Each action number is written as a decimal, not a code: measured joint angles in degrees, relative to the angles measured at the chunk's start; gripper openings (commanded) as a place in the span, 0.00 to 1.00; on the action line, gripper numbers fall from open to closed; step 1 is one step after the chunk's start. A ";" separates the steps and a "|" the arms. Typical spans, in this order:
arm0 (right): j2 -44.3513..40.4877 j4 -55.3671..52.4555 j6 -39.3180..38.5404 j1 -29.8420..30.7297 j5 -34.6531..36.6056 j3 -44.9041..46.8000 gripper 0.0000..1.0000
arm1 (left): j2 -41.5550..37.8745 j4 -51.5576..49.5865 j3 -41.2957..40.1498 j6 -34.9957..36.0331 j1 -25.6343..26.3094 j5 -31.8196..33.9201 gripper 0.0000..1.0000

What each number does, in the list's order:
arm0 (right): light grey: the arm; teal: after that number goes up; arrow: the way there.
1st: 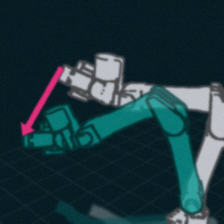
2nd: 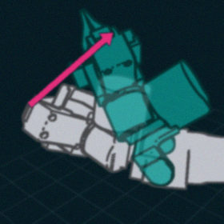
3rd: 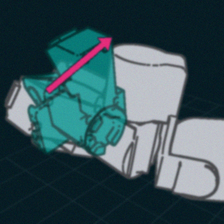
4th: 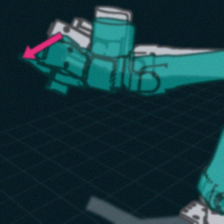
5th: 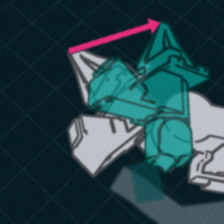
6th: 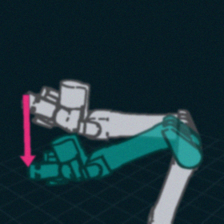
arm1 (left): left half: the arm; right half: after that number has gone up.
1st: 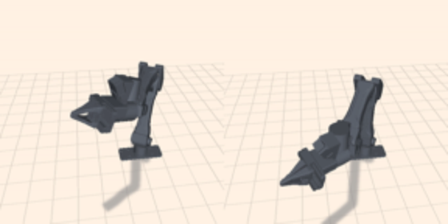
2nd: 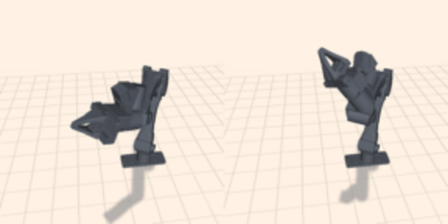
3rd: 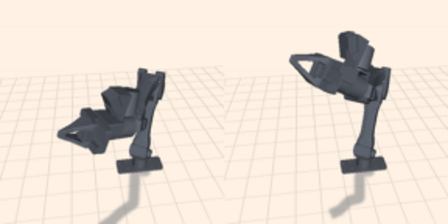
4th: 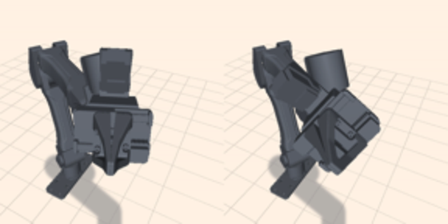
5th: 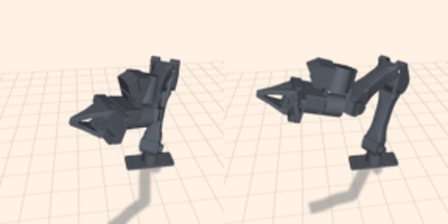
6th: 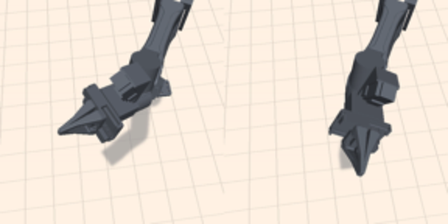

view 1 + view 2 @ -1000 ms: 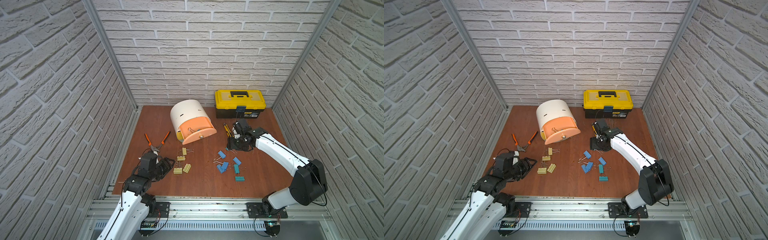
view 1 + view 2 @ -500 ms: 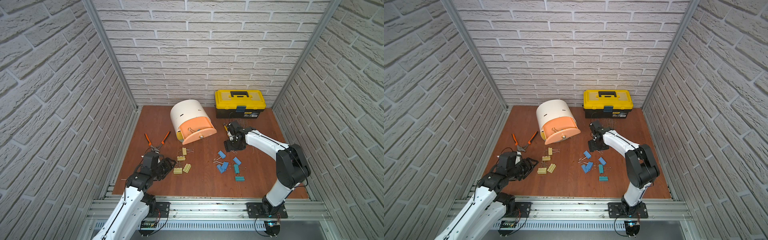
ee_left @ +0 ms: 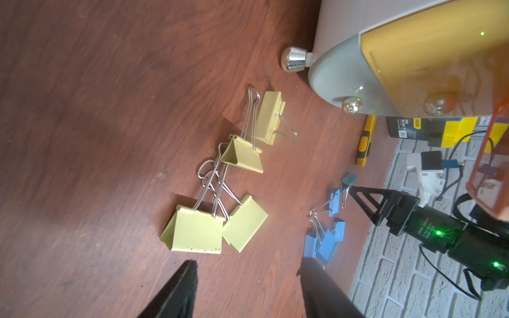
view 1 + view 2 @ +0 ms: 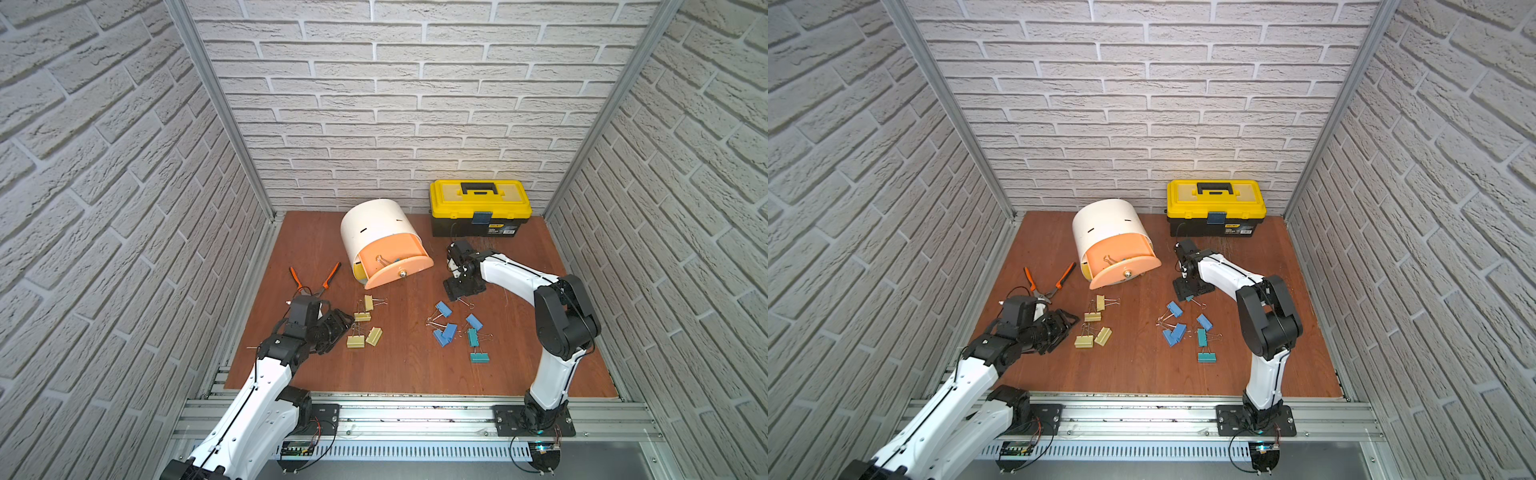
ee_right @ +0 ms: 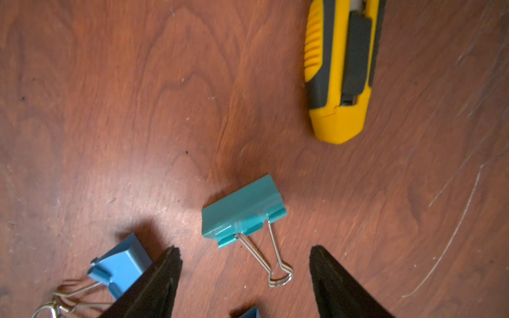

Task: Put the binder clips in the drawer according to color
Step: Pick up the binder clip at the center of the board.

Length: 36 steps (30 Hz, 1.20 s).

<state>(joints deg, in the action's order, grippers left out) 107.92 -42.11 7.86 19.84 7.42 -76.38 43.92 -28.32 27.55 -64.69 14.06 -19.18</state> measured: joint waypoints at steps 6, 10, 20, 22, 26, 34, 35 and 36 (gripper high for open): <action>2.21 0.09 -1.22 -0.63 0.24 -1.07 0.78 | 1.84 0.09 1.29 0.22 -0.85 -0.57 0.64; 2.40 0.24 -1.92 -0.70 -0.04 -1.07 0.78 | 2.95 0.52 2.47 0.55 -0.94 -0.79 0.64; 5.16 0.85 -3.63 -1.92 -0.28 -1.53 0.76 | 4.37 0.85 3.41 0.92 -1.79 -1.55 0.65; 5.70 0.98 -3.85 -2.29 -0.63 -2.23 0.76 | 4.70 0.52 3.96 1.11 -2.19 -1.66 0.65; 6.32 1.18 -4.07 -2.64 -1.22 -3.02 0.74 | 4.79 0.37 5.42 1.77 -2.54 -1.77 0.65; 7.56 1.25 -4.02 -3.13 -3.50 -4.55 0.67 | 4.81 -0.15 5.88 2.08 -2.56 -1.79 0.64; 7.58 1.25 -3.98 -3.19 -3.69 -4.55 0.67 | 4.81 -0.17 5.88 2.08 -2.56 -1.79 0.64; 7.58 1.25 -3.93 -3.21 -3.82 -4.52 0.67 | 4.81 -0.17 5.88 2.08 -2.56 -1.79 0.65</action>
<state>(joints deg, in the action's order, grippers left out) 115.50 -40.86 3.92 16.62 3.60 -80.90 48.73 -28.49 33.43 -62.61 11.51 -20.97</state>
